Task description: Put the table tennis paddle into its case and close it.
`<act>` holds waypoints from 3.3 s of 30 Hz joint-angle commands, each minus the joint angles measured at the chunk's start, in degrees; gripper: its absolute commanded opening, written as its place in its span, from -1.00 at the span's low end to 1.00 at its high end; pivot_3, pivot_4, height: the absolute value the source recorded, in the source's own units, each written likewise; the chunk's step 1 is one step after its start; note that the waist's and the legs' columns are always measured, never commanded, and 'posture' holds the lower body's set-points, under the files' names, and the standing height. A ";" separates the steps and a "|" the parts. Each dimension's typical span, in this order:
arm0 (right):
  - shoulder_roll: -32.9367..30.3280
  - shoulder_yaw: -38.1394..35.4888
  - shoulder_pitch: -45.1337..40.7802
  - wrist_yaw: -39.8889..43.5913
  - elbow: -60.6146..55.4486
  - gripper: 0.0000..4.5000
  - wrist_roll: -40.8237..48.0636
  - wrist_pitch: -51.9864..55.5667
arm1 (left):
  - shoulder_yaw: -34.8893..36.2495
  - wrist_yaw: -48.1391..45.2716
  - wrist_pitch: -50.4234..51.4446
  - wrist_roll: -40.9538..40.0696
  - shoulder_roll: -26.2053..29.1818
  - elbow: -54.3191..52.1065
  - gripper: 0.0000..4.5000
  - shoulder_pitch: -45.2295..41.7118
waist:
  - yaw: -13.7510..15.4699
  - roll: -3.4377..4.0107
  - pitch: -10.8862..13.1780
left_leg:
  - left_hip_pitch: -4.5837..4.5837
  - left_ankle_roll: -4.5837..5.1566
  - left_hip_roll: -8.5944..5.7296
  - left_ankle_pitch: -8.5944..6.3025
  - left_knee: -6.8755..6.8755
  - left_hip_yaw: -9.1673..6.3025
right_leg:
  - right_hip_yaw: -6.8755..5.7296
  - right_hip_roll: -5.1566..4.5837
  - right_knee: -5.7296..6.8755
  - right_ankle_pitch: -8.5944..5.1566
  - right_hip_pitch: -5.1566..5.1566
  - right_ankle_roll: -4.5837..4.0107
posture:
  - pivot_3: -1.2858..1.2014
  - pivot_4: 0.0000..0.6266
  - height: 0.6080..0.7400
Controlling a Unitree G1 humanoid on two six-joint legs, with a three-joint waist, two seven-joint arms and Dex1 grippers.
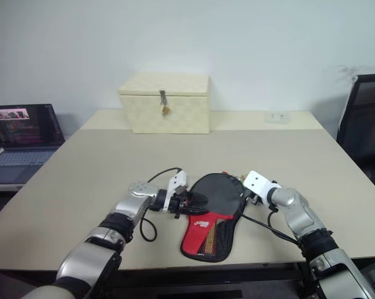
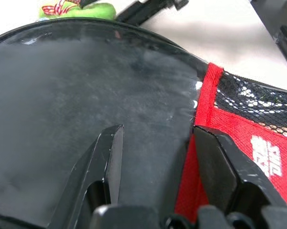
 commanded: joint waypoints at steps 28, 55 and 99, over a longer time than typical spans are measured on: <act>-14.90 -7.32 17.34 13.78 -29.89 -0.99 1.09 6.21 | -0.51 -0.87 -3.69 5.85 -7.02 9.67 0.12 -5.77 | 0.99 0.00 0.00 | 0.03 0.01 -0.16 -0.01 0.45 -0.11 | -0.01 -0.05 0.48 -0.19 0.10 0.35 | 0.03 -0.52 1.00; -17.52 -13.76 19.09 18.08 -35.96 -0.07 8.57 22.72 | 6.03 -4.79 4.04 -2.51 -2.01 -6.96 0.12 -0.21 | 0.64 0.01 0.00 | 0.07 0.01 -0.15 0.00 0.48 -0.13 | 0.03 -0.06 0.59 -0.14 0.10 0.26 | 0.03 -0.52 1.00; 25.03 -34.80 18.31 -18.06 -50.05 0.70 34.94 74.04 | 10.86 7.72 31.76 -18.44 13.39 -48.83 0.12 20.87 | 0.57 0.11 -0.01 | 0.10 -0.02 -0.03 0.02 0.47 -0.20 | 0.18 -0.12 0.67 -0.19 0.09 0.32 | 0.03 -0.52 1.00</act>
